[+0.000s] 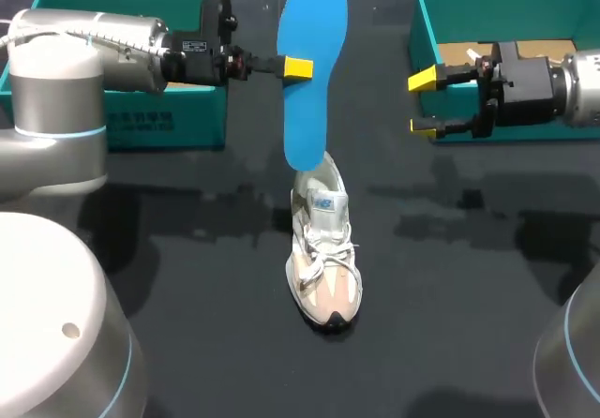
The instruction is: Take the shoe out of the shoebox, open the shoe tongue, remove and reinsert the insole, then place the shoe into the shoebox
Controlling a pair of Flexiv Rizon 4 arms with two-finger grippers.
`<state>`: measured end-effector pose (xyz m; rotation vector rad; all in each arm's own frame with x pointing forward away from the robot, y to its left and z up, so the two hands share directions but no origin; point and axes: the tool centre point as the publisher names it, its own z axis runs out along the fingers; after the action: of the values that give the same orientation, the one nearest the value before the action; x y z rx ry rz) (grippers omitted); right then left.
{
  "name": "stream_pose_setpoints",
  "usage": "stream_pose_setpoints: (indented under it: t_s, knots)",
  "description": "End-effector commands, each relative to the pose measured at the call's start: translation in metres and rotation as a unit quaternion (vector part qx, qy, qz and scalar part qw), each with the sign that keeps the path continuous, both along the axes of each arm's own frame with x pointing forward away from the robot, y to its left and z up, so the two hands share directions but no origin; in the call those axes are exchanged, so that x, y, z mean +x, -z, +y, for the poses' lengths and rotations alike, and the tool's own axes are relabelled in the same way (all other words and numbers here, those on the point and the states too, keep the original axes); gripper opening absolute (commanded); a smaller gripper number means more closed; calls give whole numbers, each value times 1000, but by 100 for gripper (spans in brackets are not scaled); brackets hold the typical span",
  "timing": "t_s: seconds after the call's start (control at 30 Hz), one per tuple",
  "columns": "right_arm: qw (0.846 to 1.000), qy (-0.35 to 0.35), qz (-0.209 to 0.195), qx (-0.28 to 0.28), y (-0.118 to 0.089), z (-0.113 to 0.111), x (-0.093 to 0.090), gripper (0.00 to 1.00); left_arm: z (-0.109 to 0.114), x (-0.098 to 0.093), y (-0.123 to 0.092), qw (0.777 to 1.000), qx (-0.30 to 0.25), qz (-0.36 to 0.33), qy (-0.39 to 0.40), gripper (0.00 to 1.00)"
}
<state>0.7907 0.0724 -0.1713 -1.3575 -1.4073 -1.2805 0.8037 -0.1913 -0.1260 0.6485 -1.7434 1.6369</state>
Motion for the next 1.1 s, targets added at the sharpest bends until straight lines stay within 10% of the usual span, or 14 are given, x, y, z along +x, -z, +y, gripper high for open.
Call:
stream_pose_setpoints:
  t_s: [0.03, 0.63, 1.1]
  knots:
    - [1000, 0, 0, -1, 0, 0, -1, 100, -2, 5, 8, 994, 0, 108, -2, 0]
    - [1000, 0, 0, -1, 0, 0, -1, 100, -6, 7, 27, 977, -2, 211, -28, 0]
    - [993, 5, -10, -120, -16, -13, -4, 100, -11, 12, 37, 958, -2, 280, -56, 0]
